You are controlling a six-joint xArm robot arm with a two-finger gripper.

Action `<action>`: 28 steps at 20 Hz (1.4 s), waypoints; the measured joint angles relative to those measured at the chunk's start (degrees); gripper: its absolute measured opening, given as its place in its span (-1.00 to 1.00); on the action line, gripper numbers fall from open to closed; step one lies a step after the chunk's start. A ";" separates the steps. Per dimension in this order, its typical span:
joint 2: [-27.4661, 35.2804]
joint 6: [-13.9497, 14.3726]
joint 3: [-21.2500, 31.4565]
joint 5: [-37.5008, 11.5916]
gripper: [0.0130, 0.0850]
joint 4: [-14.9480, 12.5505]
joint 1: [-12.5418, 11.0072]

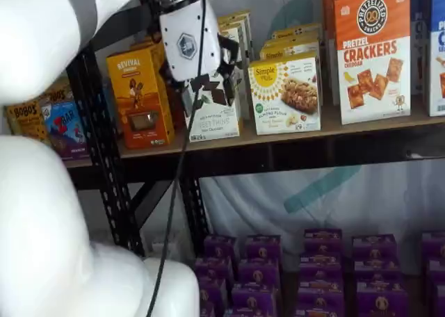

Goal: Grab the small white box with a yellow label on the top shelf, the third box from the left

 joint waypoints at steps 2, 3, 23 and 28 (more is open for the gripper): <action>1.85 -3.04 -0.77 -3.26 1.00 0.60 -3.33; 2.79 -4.34 -1.35 -4.64 1.00 1.13 -4.86; 18.82 -14.61 -14.41 -6.27 1.00 8.20 -15.73; 21.26 -14.65 -16.97 -6.56 1.00 7.92 -15.75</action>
